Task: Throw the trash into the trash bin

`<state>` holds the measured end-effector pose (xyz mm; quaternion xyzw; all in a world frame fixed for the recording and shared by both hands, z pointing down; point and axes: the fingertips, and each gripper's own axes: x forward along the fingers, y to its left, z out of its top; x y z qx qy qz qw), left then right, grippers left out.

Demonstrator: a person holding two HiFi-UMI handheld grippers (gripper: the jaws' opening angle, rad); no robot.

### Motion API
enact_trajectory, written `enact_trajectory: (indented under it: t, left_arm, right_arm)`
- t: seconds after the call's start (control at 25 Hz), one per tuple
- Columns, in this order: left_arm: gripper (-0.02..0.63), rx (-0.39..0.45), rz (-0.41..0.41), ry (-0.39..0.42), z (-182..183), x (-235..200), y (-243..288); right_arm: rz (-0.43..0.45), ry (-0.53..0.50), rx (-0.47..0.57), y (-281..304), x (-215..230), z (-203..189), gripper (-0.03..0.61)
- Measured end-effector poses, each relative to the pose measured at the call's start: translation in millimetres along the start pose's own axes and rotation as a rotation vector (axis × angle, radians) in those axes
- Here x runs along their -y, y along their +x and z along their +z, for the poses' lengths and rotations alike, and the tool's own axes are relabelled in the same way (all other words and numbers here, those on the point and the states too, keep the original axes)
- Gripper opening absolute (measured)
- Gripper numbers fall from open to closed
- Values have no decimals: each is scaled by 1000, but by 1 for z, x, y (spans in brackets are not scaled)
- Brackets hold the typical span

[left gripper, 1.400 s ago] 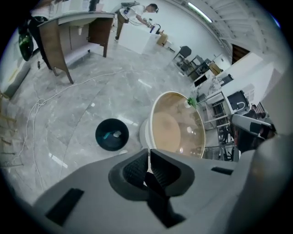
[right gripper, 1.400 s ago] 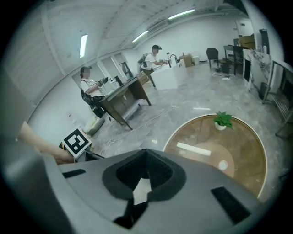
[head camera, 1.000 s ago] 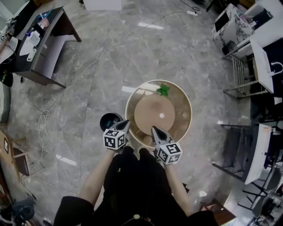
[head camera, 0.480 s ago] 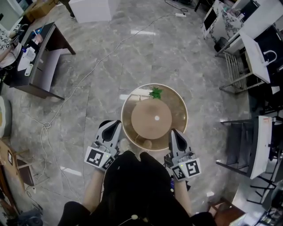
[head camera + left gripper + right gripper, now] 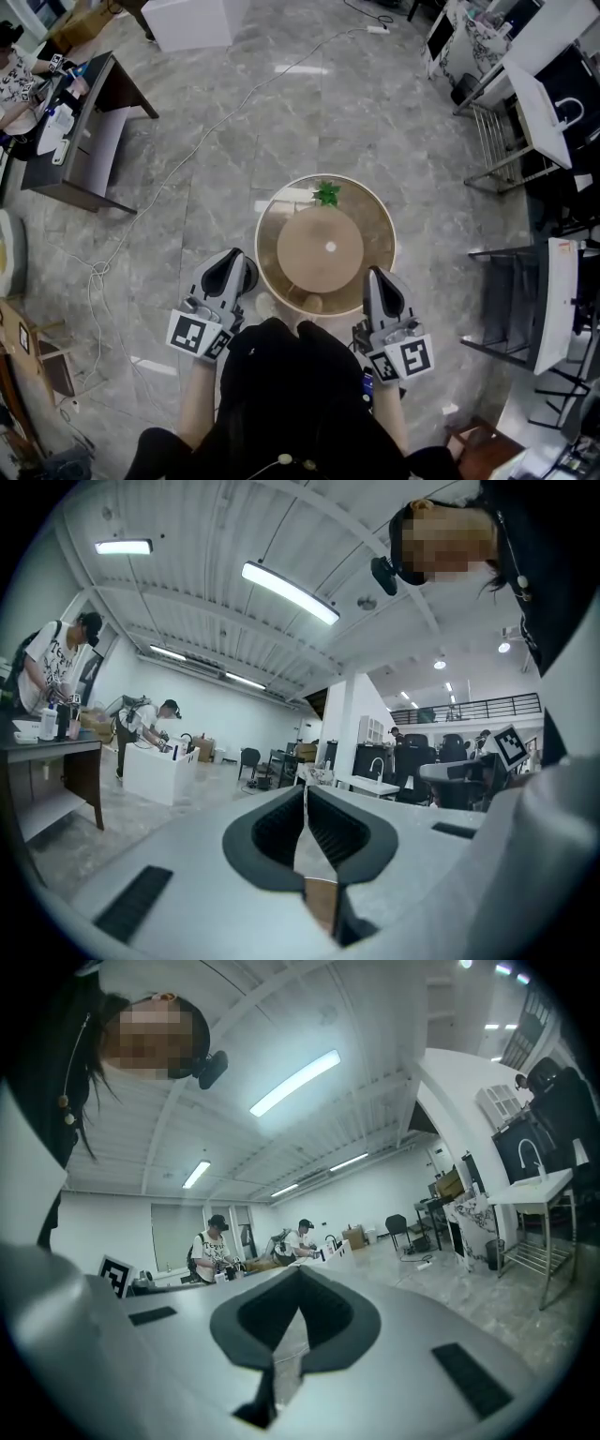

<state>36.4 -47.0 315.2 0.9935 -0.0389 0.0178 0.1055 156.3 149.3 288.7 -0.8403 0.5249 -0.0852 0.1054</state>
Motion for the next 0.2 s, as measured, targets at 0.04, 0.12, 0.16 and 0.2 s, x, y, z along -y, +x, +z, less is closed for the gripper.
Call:
enact_trajectory:
  t: [0.04,0.12,0.16,0.2]
  left_arm:
    - [17,1,0,1,1,1,1]
    - [17,3,-2,6,2,4,2]
    - [17,5,-3,8,3,5,2]
    - [17,6,-5,11,4,7,3]
  right_arm:
    - [-2,1,-1,-1,1,-1,3]
    - [-5,1,-2,-2,1,-2,3]
    - [-5,0,-3,-3,1,-2,3]
    - [-6,-2,-3,-3,0,-2,3]
